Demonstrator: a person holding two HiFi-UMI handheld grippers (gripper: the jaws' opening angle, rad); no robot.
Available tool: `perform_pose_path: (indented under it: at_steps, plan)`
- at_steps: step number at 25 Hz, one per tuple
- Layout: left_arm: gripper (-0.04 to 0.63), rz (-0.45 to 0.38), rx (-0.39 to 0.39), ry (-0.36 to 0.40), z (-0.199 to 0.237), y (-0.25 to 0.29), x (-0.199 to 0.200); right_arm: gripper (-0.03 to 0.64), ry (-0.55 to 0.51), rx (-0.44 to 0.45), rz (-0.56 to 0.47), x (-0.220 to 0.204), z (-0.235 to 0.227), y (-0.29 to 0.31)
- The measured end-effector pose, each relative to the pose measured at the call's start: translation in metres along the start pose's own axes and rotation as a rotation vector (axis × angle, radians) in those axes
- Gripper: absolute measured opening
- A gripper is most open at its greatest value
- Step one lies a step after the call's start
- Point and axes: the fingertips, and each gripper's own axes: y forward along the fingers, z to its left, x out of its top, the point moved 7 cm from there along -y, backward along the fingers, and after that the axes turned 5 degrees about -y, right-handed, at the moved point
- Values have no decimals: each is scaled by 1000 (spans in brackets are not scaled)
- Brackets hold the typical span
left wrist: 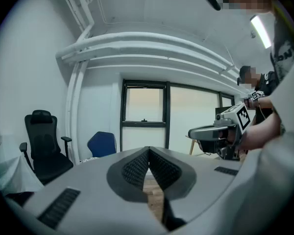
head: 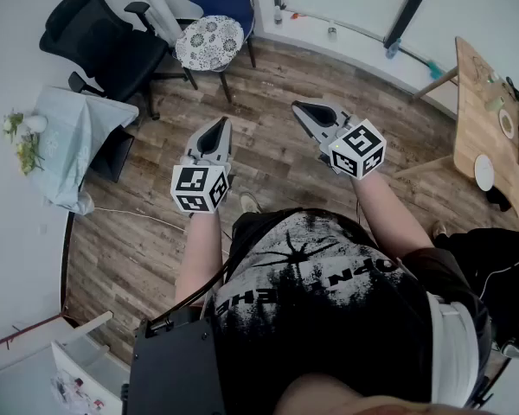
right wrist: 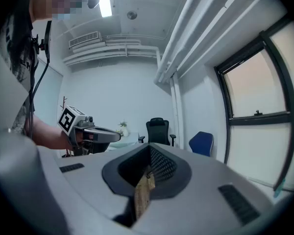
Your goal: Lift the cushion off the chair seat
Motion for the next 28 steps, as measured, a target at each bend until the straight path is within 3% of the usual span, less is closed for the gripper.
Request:
perform_pose_path:
  at_steps: [15, 28]
  plan:
    - [12, -4, 12, 3, -5, -5, 0, 17, 41, 52, -43, 1, 10, 1]
    - [12, 16, 16, -56, 6, -5, -28, 17, 35, 94, -1, -17, 16, 14]
